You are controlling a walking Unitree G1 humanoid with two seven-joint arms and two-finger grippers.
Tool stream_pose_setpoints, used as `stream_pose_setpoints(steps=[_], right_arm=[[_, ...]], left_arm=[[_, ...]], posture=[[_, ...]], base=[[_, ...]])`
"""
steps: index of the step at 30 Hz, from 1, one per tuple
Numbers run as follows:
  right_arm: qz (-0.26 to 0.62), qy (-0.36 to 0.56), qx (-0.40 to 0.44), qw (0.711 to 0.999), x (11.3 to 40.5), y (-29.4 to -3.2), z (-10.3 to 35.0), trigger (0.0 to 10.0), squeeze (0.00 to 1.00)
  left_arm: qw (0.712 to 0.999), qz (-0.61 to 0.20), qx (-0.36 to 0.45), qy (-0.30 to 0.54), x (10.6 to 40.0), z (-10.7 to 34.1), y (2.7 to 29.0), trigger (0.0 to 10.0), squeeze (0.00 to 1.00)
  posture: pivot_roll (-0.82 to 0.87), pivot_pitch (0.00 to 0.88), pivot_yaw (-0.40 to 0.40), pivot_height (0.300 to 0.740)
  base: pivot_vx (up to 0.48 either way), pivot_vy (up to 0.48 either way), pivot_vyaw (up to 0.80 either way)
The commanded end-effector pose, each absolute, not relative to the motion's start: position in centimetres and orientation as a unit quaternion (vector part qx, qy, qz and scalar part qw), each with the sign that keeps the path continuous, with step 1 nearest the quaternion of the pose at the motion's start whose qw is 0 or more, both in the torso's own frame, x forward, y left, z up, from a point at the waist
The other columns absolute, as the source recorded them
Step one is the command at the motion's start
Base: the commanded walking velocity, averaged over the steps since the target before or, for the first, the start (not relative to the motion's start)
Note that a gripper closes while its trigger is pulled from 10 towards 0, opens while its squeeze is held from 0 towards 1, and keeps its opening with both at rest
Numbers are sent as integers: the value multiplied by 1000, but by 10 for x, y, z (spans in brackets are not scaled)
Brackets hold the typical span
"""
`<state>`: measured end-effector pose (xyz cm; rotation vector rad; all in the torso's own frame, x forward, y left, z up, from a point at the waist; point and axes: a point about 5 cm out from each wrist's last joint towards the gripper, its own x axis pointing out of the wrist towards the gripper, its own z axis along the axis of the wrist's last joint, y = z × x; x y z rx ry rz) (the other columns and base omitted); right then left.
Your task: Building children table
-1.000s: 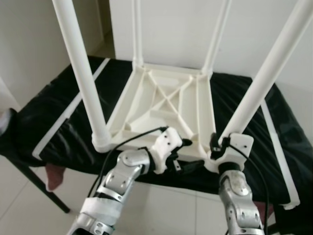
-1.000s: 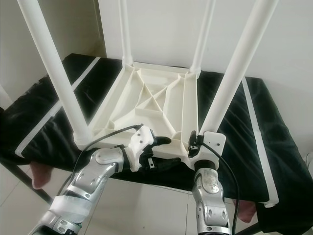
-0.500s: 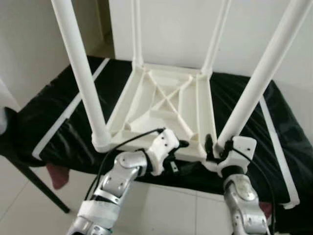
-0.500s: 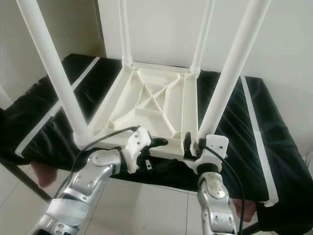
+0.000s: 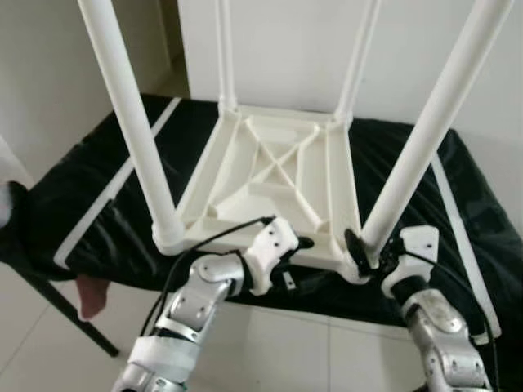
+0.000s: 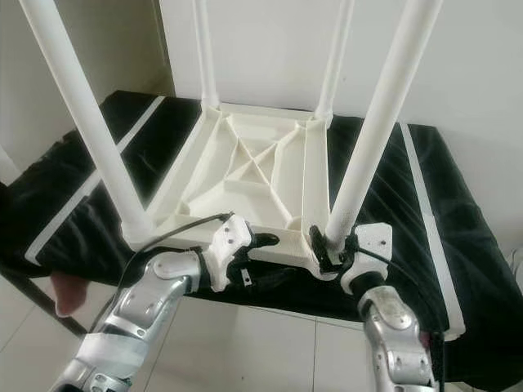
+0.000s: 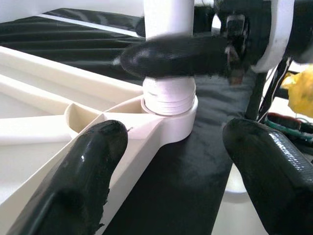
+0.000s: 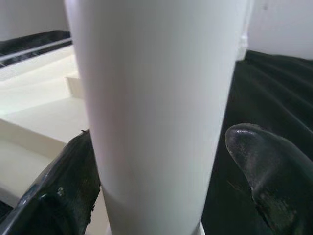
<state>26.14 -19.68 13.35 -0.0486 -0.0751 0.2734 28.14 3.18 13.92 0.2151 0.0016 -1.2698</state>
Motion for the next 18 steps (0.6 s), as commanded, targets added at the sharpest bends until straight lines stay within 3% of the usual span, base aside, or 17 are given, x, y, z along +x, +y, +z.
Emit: stream_pose_setpoints(steps=[1,3,4,5,6,18], right_arm=[[175,-28,-35,983,263,-195,130,8392,0],[200,-24,-40,979,265,-194,131,8392,0],[220,-22,-48,974,265,-192,131,4392,0],[227,-20,-55,972,267,-193,131,2863,0],[231,-18,-55,971,268,-193,131,0,0],[227,-18,-49,972,269,-199,129,0,0]], left_arm=[[826,-554,106,-5,286,139,32,10000,0],[826,-554,107,-6,286,139,31,10000,0],[825,-556,106,-8,285,140,30,10000,0],[824,-556,108,-9,285,140,30,10000,0],[825,-556,107,-10,286,141,29,10000,0],[827,-551,112,-12,286,141,32,10000,0]], posture=[[-21,0,-14,740],[-24,0,-16,740],[-25,0,-15,740],[-26,0,-16,740],[-23,0,-18,740],[-11,0,-24,740]], base=[[0,0,0],[0,0,0],[0,0,0],[0,0,0],[0,0,0],[0,0,0]])
